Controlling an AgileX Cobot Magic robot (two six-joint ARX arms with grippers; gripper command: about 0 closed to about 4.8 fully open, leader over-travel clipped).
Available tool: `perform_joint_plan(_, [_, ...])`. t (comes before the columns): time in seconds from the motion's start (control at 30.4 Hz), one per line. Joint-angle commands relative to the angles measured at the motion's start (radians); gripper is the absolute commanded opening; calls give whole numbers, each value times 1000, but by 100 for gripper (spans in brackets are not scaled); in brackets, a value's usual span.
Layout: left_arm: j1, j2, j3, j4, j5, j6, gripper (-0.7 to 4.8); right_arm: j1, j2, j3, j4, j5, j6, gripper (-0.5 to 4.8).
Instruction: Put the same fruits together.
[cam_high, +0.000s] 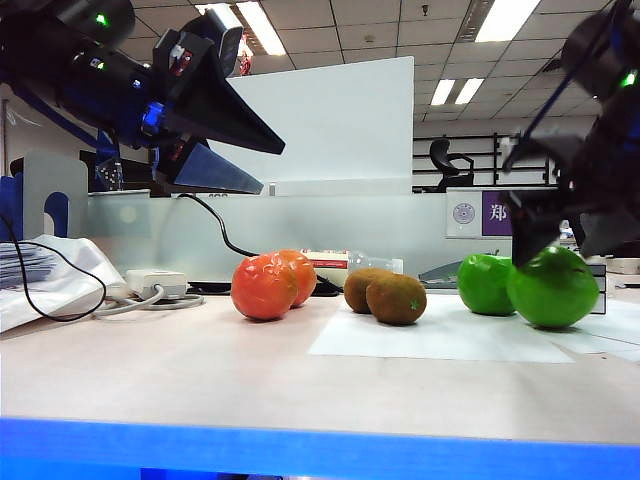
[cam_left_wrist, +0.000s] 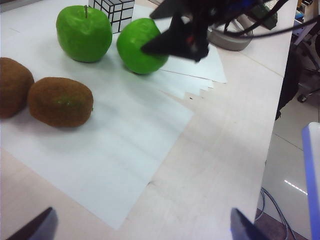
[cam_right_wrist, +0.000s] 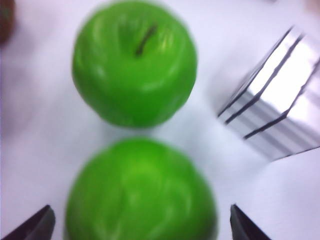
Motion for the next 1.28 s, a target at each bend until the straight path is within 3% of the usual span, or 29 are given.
perform_joint_plan(0.03, [-1,-4,3,6,-32,1,479,2,-72,7,53,5,7,479])
perform_joint_plan(0.39, [-1,-8,3,5,-37,-8,461,16,-249,40,-130,18,14,479])
perform_joint_plan(0.49, [-1,-26,3,5,-12,-18,44,22,-321,40,-173,-31,23,479])
perform_joint_plan(0.56, [-1,-46,3,6,21,-25,-8,40,-380,40,-204,-45,39,479])
perform_joint_plan(0.63, [-1,-77,3,6,3,-45,-5,48,-447,40,-241,-62,45,479])
perform_joint_plan(0.66, [-1,-95,3,1,-6,-47,-5,52,-481,40,-254,-86,46,411])
perform_joint_plan(0.69, [-1,-120,3,-4,-17,-48,-5,52,-518,40,-267,-122,48,302])
perform_joint_plan(0.72, [-1,-145,3,-10,-25,-48,-5,52,-567,40,-278,-173,47,142])
perform_joint_plan(0.76, [-1,-179,3,-14,-46,-48,-5,52,-608,40,-283,-211,48,22])
perform_joint_plan(0.82, [1,-258,3,-24,-96,-48,-5,52,-704,40,-280,-250,54,-8])
perform_joint_plan(1.02, [1,-517,1,-33,-246,-93,-5,51,-991,41,-266,-275,109,-8])
perform_joint_plan(1.28, [1,-848,-3,-106,-414,-92,-5,51,-1299,41,-301,-294,178,-8])
